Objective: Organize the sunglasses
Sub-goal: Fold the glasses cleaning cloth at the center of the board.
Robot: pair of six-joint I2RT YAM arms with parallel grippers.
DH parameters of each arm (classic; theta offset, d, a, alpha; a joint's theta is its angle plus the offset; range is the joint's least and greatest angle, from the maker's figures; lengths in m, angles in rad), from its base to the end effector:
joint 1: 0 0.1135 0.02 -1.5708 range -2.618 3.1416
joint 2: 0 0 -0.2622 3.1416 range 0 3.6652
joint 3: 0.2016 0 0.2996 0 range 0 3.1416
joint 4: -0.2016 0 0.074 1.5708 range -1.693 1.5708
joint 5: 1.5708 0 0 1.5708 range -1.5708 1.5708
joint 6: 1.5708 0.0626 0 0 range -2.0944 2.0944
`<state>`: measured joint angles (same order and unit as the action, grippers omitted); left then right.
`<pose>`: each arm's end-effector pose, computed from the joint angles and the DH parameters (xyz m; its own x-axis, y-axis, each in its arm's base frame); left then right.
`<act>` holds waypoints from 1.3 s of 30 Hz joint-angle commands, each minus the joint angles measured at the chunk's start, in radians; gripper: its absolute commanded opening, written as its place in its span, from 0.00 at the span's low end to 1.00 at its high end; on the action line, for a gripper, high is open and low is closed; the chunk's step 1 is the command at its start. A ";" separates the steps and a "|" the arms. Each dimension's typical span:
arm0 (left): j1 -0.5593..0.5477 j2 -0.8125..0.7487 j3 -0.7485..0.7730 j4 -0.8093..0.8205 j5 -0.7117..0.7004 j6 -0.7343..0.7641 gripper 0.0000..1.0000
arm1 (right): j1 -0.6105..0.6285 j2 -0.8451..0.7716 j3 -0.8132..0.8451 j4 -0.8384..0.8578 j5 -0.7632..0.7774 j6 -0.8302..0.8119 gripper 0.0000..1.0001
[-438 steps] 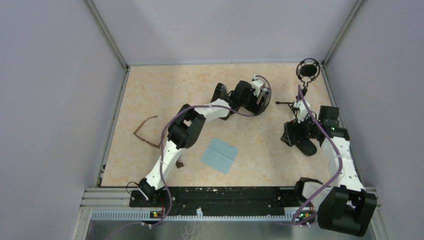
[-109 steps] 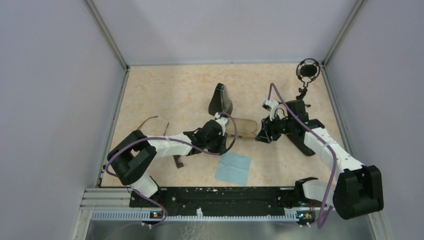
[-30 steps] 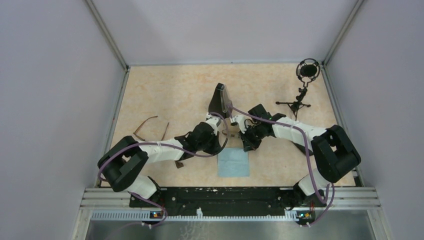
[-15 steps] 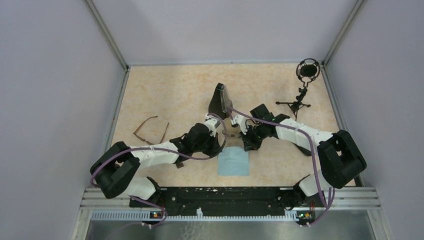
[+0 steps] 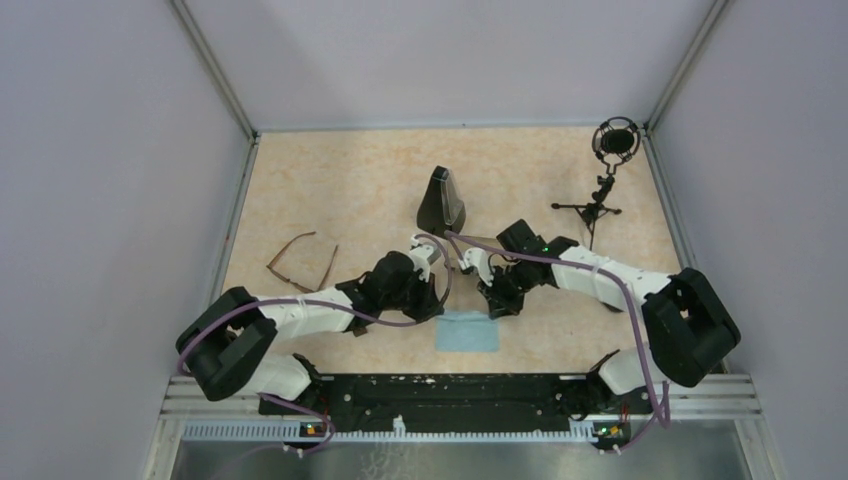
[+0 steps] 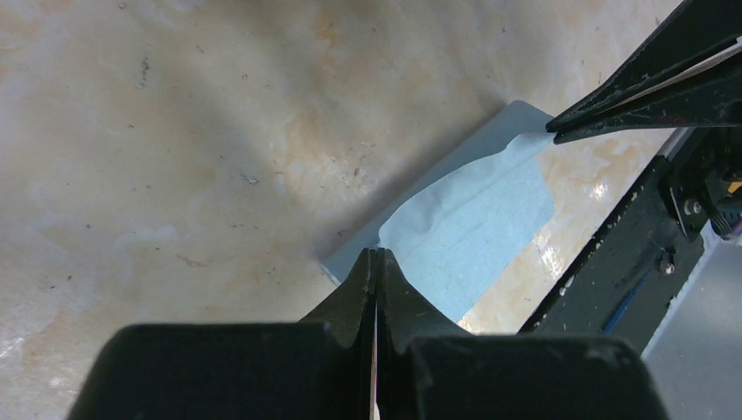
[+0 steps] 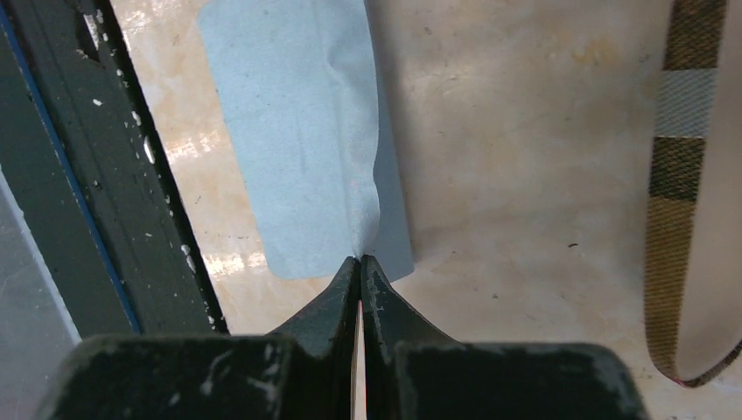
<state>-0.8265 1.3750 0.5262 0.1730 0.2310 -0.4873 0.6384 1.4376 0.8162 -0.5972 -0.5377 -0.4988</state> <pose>0.2017 -0.2402 0.1056 -0.7664 0.1593 -0.6223 0.5412 0.6820 -0.4919 0.2241 0.2062 0.1313 -0.3492 -0.7708 -0.5329 -0.9346 0.2457 0.2571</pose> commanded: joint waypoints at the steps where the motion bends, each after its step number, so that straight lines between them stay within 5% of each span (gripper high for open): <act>1: 0.002 -0.018 -0.023 0.060 0.072 -0.004 0.00 | 0.032 -0.039 -0.016 -0.013 -0.016 -0.038 0.00; 39: -0.010 -0.031 -0.117 0.153 0.185 -0.062 0.00 | 0.111 0.002 -0.058 -0.038 -0.023 -0.056 0.00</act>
<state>-0.8314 1.3632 0.4183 0.2710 0.3935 -0.5476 0.7307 1.4345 0.7635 -0.6300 -0.5354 -0.5323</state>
